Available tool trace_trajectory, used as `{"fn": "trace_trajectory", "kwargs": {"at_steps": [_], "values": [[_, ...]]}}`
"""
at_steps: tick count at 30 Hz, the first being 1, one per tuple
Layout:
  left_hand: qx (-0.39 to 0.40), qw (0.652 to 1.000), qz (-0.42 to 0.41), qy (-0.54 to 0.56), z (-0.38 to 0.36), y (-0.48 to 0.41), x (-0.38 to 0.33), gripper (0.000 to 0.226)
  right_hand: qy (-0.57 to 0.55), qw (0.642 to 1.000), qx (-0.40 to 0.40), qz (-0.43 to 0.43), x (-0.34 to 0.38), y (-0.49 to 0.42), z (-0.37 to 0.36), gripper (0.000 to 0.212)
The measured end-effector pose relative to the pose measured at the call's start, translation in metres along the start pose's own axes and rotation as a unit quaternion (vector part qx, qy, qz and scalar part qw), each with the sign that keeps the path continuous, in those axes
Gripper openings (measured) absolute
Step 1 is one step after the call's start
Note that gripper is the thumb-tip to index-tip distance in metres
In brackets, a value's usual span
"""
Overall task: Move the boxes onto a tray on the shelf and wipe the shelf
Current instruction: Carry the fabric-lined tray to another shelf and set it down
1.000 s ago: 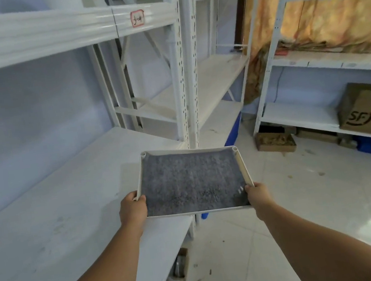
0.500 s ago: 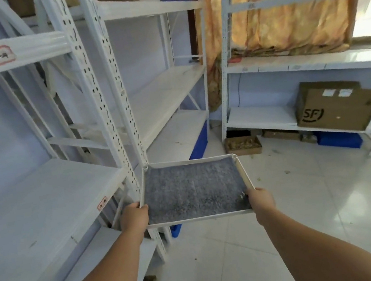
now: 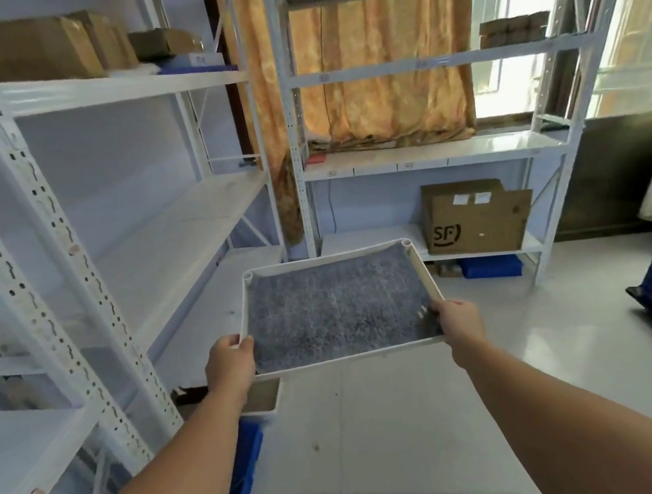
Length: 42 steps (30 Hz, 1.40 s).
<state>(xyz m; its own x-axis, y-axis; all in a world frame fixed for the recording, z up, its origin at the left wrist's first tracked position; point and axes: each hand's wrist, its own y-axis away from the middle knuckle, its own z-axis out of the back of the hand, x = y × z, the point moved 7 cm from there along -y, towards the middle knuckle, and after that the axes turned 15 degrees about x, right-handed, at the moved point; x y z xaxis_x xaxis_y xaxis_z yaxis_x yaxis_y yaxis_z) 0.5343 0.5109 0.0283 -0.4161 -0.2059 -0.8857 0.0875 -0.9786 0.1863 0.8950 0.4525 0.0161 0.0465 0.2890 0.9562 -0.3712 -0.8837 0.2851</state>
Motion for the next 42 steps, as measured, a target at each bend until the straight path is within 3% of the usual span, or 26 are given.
{"fn": "trace_trajectory", "kwargs": {"at_steps": [9,25,31,34,38,42], "values": [[0.04,0.994,-0.097,0.015,-0.047,-0.087,-0.089,0.032,-0.003,0.994,-0.102,0.031,0.055,-0.049,0.046,0.016],[0.097,0.975,-0.177,0.096,-0.041,-0.27,-0.23,0.033,-0.066,0.976,-0.173,0.111,0.185,-0.178,0.014,0.014],[0.136,0.971,-0.171,0.094,-0.06,-0.314,-0.249,0.035,-0.081,0.973,-0.181,0.119,0.197,-0.214,0.013,0.01],[0.146,0.971,-0.162,0.097,-0.072,-0.332,-0.247,0.034,-0.082,0.971,-0.194,0.11,0.196,-0.234,0.016,0.019],[0.163,0.97,-0.133,0.123,-0.092,-0.357,-0.234,0.03,-0.084,0.972,-0.195,0.097,0.192,-0.264,0.016,0.017],[0.181,0.966,-0.077,0.169,-0.121,-0.383,-0.216,0.041,-0.094,0.972,-0.2,0.078,0.177,-0.303,0.018,0.022]]}}
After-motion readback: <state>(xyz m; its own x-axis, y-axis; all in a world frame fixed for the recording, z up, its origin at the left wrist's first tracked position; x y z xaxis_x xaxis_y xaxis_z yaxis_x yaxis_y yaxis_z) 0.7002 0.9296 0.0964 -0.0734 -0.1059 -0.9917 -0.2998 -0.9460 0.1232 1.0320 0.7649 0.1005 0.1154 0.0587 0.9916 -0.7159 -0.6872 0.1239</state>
